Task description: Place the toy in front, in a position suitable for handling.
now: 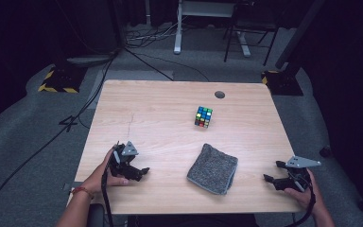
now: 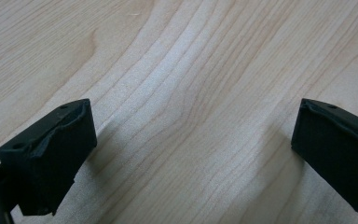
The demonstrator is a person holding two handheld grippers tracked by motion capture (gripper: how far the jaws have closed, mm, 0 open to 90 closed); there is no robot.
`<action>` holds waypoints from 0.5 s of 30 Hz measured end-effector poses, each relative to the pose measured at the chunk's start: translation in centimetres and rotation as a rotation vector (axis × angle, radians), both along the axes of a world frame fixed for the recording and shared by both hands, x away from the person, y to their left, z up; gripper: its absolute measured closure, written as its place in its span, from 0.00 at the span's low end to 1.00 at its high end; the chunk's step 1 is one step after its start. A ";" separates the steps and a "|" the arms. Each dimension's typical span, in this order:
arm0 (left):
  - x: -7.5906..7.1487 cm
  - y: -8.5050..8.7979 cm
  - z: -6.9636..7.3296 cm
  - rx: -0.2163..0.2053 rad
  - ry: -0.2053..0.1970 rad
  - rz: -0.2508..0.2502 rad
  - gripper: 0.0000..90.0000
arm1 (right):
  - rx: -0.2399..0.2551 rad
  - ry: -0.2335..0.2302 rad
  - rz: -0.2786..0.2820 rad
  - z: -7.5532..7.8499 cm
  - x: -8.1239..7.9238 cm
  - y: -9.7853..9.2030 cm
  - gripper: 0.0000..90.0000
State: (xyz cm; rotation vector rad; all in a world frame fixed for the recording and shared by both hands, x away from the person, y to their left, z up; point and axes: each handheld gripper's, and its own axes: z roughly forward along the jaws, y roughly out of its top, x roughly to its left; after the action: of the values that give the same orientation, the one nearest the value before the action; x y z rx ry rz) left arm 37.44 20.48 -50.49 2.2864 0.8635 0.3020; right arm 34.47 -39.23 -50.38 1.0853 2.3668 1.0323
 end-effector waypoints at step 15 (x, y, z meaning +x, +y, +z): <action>-0.3 0.0 0.0 -0.003 -0.004 0.014 0.01 | -0.011 -0.009 0.004 0.1 0.1 0.3 0.18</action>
State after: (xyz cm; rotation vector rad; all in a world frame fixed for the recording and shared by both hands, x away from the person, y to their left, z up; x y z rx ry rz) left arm 37.18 20.51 -50.52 2.2774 0.8779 0.3108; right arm 34.54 -38.96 -50.28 1.0706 2.3657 1.0219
